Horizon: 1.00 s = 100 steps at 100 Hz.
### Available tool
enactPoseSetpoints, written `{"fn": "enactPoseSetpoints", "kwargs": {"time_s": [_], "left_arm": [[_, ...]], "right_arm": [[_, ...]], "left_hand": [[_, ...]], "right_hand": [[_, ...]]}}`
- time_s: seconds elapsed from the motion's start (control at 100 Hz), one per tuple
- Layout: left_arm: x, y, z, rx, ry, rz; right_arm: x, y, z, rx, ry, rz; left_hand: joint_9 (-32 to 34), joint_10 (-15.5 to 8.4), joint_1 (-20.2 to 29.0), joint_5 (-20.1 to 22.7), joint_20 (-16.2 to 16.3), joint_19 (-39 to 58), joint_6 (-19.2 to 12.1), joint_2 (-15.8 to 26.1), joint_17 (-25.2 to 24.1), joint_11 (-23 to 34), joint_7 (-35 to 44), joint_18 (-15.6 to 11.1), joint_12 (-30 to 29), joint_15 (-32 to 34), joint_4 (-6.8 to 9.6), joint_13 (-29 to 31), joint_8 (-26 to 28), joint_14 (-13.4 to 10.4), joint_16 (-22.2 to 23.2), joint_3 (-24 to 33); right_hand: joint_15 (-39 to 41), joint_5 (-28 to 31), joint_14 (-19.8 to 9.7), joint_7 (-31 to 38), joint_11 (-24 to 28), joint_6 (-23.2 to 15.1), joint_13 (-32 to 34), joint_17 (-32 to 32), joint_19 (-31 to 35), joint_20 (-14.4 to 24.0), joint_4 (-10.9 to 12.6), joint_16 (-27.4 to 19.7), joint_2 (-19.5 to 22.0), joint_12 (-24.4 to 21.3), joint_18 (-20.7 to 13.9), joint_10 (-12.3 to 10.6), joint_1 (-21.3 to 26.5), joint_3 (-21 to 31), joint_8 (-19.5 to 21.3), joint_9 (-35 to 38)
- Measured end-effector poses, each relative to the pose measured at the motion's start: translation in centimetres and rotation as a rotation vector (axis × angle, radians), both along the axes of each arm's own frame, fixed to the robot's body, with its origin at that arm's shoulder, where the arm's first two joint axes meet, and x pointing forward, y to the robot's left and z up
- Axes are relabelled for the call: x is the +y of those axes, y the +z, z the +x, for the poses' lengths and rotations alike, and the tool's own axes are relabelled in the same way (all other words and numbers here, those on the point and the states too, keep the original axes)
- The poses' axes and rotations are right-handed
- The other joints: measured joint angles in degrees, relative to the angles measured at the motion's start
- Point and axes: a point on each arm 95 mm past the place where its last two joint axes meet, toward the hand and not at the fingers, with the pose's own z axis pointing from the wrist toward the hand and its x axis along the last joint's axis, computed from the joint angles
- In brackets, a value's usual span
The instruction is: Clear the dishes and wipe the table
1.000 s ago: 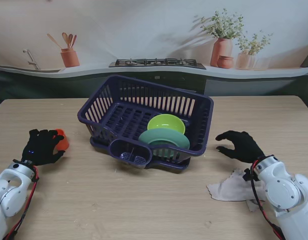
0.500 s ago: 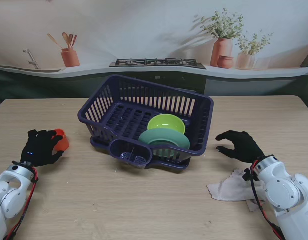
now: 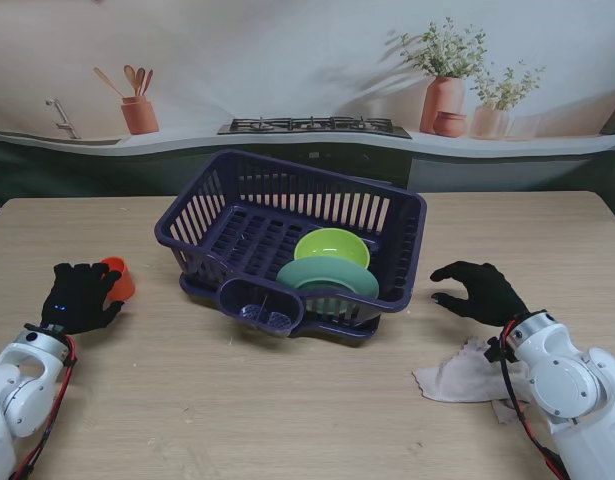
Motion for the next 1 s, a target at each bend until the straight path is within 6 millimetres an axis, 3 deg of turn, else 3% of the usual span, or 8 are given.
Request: {"fn": "enactPoseSetpoints", "kwargs": {"time_s": [0.29,0.4,1.0], "left_arm": [[-0.19,-0.12,0.13,-0.002,0.010,-0.012],[-0.12,-0.24,-0.02,-0.030,-0.007,-0.024],[0.27,-0.66,0.21,-0.033,0.011,-0.021]], "right_arm": [[0.00,0.01,0.00,-0.001,0.000,0.000],[0.01,0.01,0.00,0.000,0.000,0.000],[0.06,-0.03,-0.01,0.003,0.001,0.001]], "left_hand": [[0.63,0.65,1.20,0.00,0.89,1.61,1.15,0.00,1.23,0.61,-0.03,0.35,0.00,1.14,0.00,0.62,-0.01,0.64,0.01,-0.09],[0.63,0.65,1.20,0.83,1.42,2.22,-1.09,0.00,1.24,0.61,2.46,0.37,0.04,1.13,0.00,0.62,0.59,0.64,0.02,-0.09],[-3.13,0.65,1.20,-0.71,1.44,2.24,-0.94,0.00,1.17,0.25,2.13,0.38,0.13,-0.92,0.00,-1.77,0.48,0.57,-0.72,-0.09]], "right_hand": [[0.00,0.00,0.00,0.00,0.00,0.00,0.00,0.00,0.00,0.04,0.00,0.00,0.00,0.00,0.00,0.00,0.00,0.00,0.00,0.00],[0.00,0.00,0.00,0.01,0.00,0.00,0.00,0.00,0.00,0.21,0.00,0.00,0.00,0.00,0.00,-0.01,0.00,0.00,0.00,0.00],[0.00,0.00,0.00,0.02,0.00,0.00,-0.01,0.00,-0.01,0.51,0.00,0.00,0.00,0.00,0.00,-0.01,-0.01,0.00,0.00,0.00]]}}
